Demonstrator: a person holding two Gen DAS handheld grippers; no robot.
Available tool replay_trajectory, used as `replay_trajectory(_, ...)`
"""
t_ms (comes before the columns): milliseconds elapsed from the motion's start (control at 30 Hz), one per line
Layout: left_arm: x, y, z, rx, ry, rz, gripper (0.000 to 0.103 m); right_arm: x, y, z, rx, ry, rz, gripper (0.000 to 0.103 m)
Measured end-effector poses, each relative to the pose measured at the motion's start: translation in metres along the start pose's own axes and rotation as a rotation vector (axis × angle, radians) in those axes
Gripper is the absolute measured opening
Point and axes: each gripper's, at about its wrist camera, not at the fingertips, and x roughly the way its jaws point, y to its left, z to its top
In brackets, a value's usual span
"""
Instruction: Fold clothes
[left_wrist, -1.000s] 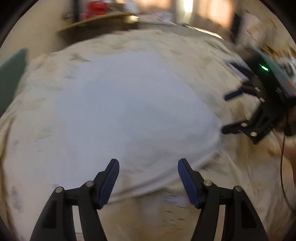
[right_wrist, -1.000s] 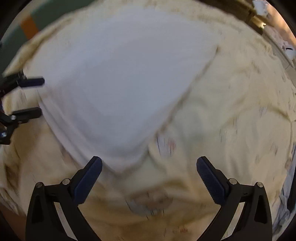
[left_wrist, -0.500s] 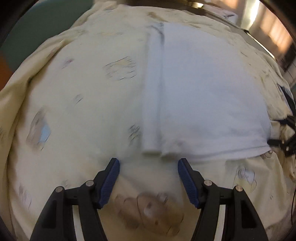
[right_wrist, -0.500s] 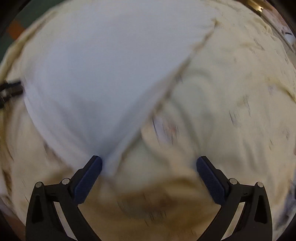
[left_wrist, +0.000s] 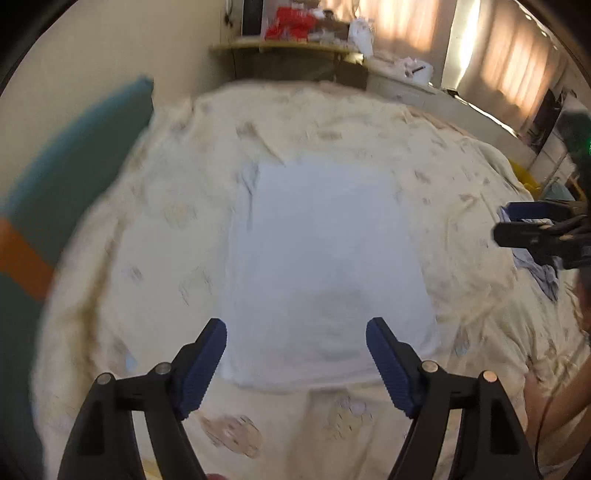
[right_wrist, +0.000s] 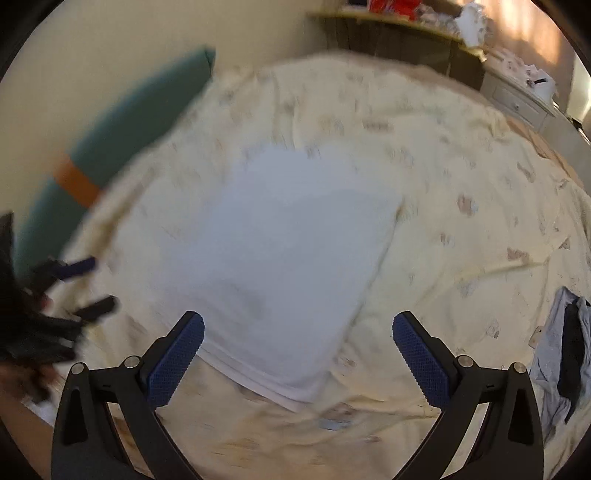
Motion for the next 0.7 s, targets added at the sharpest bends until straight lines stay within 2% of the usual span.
replay_trajectory(33,-0.004,0.000,0.008,-0.025,-0.003,0.052,0.079,-0.023,0.012,-0.013,0.021,-0.015,-0.010,0.103)
replay_trajectory(100,-0.015,0.001,0.022,-0.094,0.027,0.089,0.079,-0.049,0.008,-0.029,0.087,-0.036,-0.011,0.103)
replay_trajectory(200,-0.008,-0.009,0.039,-0.167,0.091,0.075,0.079,-0.059,0.016,-0.056,0.132,-0.118,0.009,0.103)
replay_trajectory(300,-0.011,-0.023,0.037,-0.137,0.102,0.112,0.079,-0.047,0.024,-0.051,0.095,-0.148,-0.043,0.103)
replay_trajectory(367,-0.015,-0.034,0.035,-0.112,0.107,0.139,0.079,-0.028,0.025,-0.053,0.132,-0.130,-0.035,0.103)
replay_trajectory(500,-0.020,-0.054,0.031,-0.056,0.111,0.192,0.079,-0.052,0.019,-0.070,0.160,-0.067,-0.015,0.103)
replay_trajectory(700,-0.020,-0.061,0.035,-0.029,0.116,0.243,0.079,-0.023,0.024,-0.075,0.168,-0.029,0.017,0.103)
